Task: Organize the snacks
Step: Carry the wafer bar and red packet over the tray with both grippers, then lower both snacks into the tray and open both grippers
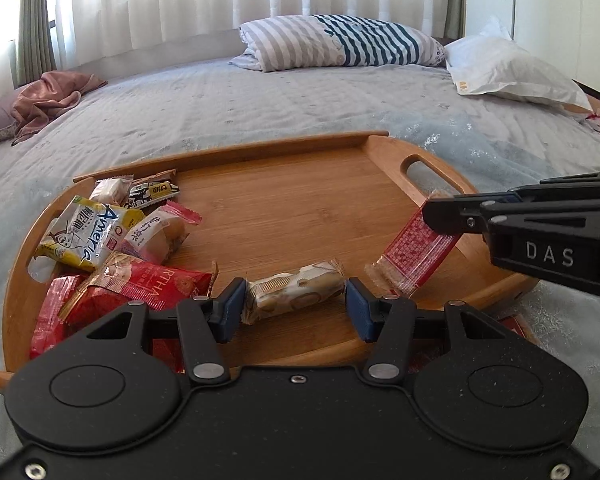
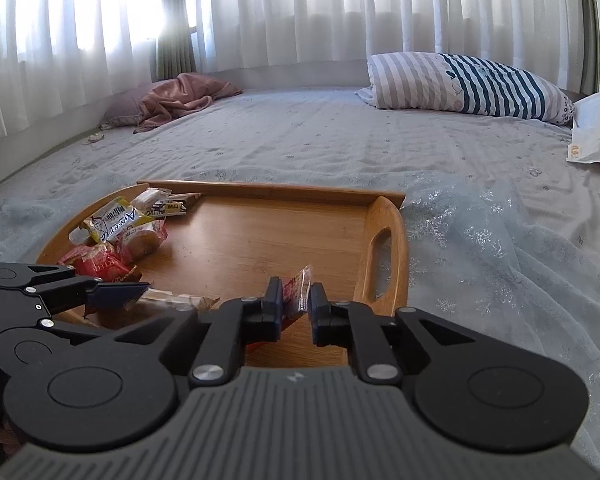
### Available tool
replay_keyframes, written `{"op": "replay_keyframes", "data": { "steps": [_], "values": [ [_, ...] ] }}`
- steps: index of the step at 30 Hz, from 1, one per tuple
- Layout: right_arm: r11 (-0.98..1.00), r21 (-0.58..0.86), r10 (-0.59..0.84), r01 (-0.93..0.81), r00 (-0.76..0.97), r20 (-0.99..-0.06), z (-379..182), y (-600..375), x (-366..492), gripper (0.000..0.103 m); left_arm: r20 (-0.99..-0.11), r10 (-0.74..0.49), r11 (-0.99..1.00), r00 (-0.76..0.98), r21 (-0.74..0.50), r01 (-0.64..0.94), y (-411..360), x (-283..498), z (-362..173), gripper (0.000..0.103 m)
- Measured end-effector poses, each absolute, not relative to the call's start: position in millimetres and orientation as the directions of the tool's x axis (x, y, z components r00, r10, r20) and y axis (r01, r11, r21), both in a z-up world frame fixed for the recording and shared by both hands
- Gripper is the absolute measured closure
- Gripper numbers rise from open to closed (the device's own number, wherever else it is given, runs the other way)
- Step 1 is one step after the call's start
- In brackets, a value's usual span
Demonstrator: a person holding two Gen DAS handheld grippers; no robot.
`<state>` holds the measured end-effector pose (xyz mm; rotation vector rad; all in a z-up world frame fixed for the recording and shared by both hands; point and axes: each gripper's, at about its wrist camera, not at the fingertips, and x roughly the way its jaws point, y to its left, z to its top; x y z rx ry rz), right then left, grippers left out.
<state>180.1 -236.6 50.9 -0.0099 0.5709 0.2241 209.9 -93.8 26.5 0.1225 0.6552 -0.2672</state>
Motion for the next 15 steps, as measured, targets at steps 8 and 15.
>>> {"op": "replay_keyframes", "data": {
  "steps": [8,15],
  "values": [
    [0.967,0.015,0.213,-0.253,0.779,-0.590,39,-227,185,0.076,-0.605,-0.196,0.961,0.772,0.038,0.274,-88,209,29,0.047],
    [0.969,-0.017,0.193,-0.245,0.802,-0.565,49,-223,180,0.053,-0.599,-0.206,0.960,0.774,0.030,0.278,-84,207,36,0.041]
  ]
}}
